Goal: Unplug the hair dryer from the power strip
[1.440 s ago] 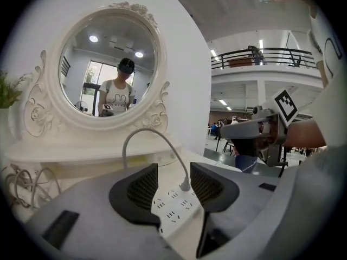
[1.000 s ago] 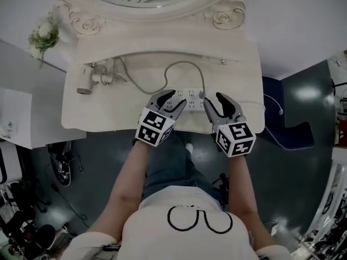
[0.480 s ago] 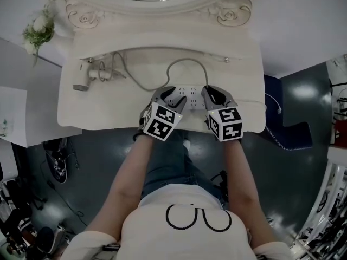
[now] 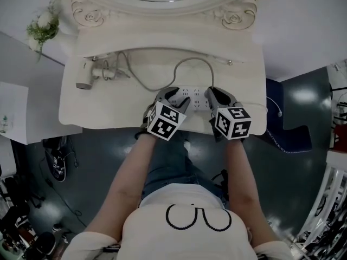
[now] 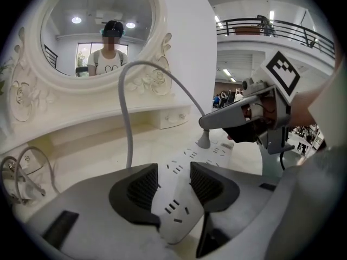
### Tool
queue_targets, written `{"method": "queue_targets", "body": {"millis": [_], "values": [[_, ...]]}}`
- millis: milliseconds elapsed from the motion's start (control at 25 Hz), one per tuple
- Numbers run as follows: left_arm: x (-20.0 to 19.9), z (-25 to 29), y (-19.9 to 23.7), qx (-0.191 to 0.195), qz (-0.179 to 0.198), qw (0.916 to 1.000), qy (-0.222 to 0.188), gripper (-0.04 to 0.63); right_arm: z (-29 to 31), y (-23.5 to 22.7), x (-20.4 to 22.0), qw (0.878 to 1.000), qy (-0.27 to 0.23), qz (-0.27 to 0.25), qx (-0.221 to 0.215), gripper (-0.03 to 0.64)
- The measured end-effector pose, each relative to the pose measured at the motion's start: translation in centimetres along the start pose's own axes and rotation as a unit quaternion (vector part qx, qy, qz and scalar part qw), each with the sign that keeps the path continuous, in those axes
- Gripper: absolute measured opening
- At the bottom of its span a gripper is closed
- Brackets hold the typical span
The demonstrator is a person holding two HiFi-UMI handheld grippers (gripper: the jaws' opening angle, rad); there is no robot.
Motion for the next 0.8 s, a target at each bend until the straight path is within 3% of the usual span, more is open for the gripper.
{"method": "queue_targets", "body": {"millis": [80,200,280,360,440,520,600,680,800], "values": [[0.0,0.0,0.0,-0.001,-0.003,1.0,-0.002,0.186,-0.1,-0.6,0.1,0.999,-0.011,0.042,-0.016,0.014],[-0.1,0.0,0.0,0.003,-0.001,1.0,0.0,0.187,-0.6,-0.4,0.2,0.999,-0.016,0.029,-0.009,0.014],[-0.1,0.0,0.0,0.012,0.005,0.9999,0.001,0.187,-0.8,0.6,0.3,0.999,-0.007,-0.04,0.016,0.014],[-0.1,0.0,0.0,0.019,0.01,0.9998,0.001,0.187,-0.9,1.8,0.1,0.99,0.008,-0.132,0.04,0.014],[-0.2,0.0,0.0,0.019,0.01,0.9998,0.001,0.187,-0.7,2.3,0.0,0.983,0.018,-0.179,0.046,0.013],[-0.1,0.1,-0.1,0.013,0.006,0.9999,-0.003,0.187,-0.7,1.6,0.0,0.989,0.013,-0.142,0.034,0.014],[-0.1,0.1,-0.1,0.008,0.0,0.9999,-0.009,0.187,-0.8,0.4,0.0,0.999,-0.002,-0.05,0.015,0.014],[-0.1,0.1,0.0,0.008,-0.002,0.9999,-0.01,0.187,-0.9,-0.5,0.3,1.0,-0.015,0.01,-0.001,0.014],[0.0,0.1,0.3,0.01,0.003,0.9999,-0.013,0.181,-1.1,-0.5,0.5,1.0,-0.017,0.007,-0.009,0.015]]}}
Point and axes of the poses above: the fingertips, and each gripper's own axes: z forward along the fingers, y to its left, x out of its underside, the point moved 8 cm from there along -z, backward along the fingers, and after that the axes turned 4 degrees about x, right-handed, at the moved point
